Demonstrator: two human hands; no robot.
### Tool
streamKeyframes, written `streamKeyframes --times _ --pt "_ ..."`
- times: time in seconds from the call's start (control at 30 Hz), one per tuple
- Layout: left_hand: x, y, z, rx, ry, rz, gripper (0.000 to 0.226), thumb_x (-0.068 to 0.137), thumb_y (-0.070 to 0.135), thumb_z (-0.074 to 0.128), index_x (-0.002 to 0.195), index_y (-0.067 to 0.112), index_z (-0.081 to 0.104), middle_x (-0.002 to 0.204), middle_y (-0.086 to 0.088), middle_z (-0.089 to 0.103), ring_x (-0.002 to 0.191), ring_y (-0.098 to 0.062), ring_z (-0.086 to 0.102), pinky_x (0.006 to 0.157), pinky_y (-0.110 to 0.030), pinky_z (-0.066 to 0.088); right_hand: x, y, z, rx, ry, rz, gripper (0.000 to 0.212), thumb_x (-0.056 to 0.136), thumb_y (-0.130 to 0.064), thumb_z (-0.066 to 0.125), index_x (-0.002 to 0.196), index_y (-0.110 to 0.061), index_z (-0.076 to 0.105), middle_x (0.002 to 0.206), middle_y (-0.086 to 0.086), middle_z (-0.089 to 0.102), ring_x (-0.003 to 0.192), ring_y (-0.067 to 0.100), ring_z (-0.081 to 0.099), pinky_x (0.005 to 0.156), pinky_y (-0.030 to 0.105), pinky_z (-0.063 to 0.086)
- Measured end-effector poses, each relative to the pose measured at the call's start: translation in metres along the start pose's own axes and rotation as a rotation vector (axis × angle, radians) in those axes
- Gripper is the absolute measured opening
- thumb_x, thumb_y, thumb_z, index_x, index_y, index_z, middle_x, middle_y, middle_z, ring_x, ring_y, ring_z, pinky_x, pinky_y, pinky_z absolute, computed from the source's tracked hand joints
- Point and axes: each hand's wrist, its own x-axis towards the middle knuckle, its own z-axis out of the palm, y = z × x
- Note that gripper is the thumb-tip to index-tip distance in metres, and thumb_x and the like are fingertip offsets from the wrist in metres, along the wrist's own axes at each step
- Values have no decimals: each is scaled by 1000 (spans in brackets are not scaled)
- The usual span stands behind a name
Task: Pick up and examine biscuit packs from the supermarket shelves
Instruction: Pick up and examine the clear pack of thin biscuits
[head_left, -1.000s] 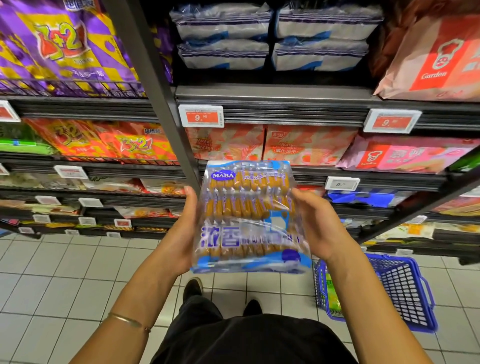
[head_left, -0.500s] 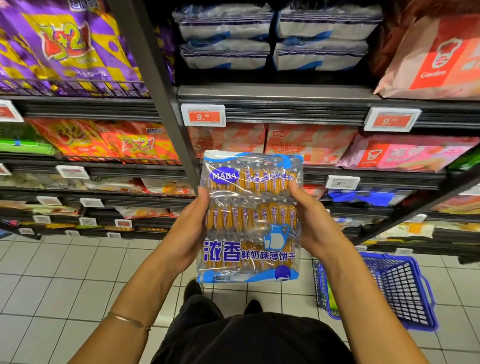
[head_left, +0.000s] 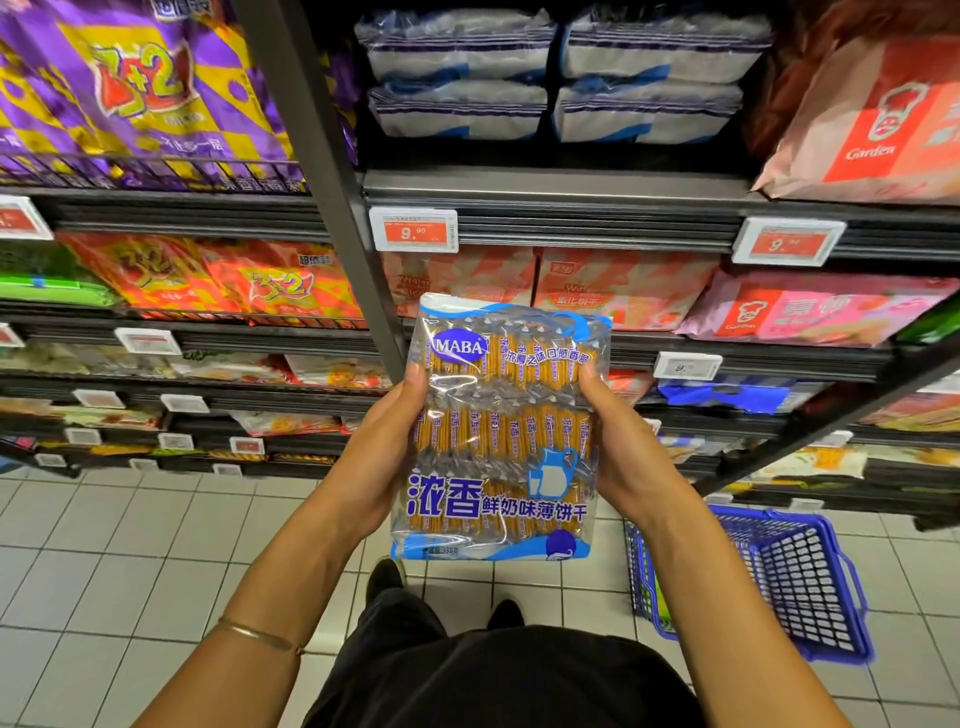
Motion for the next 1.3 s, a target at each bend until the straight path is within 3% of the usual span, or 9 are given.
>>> streamKeyframes --times 0.1,0.47,0.63,0.83,1.1,1.2,1.3 --pt "0 0 -1 -2 -3 -6 43 98 64 48 124 39 72 130 -2 74 117 -22 72 80 -29 62 0 0 1 -14 3 -9 50 97 -54 54 135 -23 65 126 5 75 115 24 72 87 36 63" --pt "3 2 -3 42 6 -32 43 95 70 49 119 43 73 125 0 76 113 -20 74 76 -27 63 2 4 1 9 16 6 45 104 -52 50 134 -23 66 127 4 75 117 23 72 99 44 57" --pt "2 1 -2 45 14 -63 54 86 74 53 123 40 72 124 0 76 110 -20 75 72 -26 62 2 5 -1 18 21 26 44 102 -52 52 131 -24 68 125 4 75 115 23 72 92 41 61" --pt "2 2 0 57 10 -71 58 80 77 55 120 40 74 122 0 77 109 -20 76 71 -25 62 3 4 -3 6 39 41 44 102 -54 53 128 -23 70 123 5 76 114 24 73 97 44 57" --pt "1 4 1 59 4 -68 48 76 77 57 107 46 78 118 2 78 106 -17 76 69 -24 62 4 5 -3 9 34 41 42 99 -54 56 123 -25 75 124 5 76 113 24 73 96 44 57" --pt "0 3 1 58 16 -73 49 78 76 56 110 44 77 120 1 78 107 -18 76 70 -25 62 3 5 -4 8 38 43 37 99 -54 56 113 -29 80 123 5 76 113 24 74 91 42 60" --pt "-1 3 0 58 8 -68 50 79 76 56 112 44 77 122 3 77 109 -17 75 71 -25 62 3 5 -3 5 37 43 39 100 -55 56 117 -28 78 124 3 76 113 23 73 84 36 63"
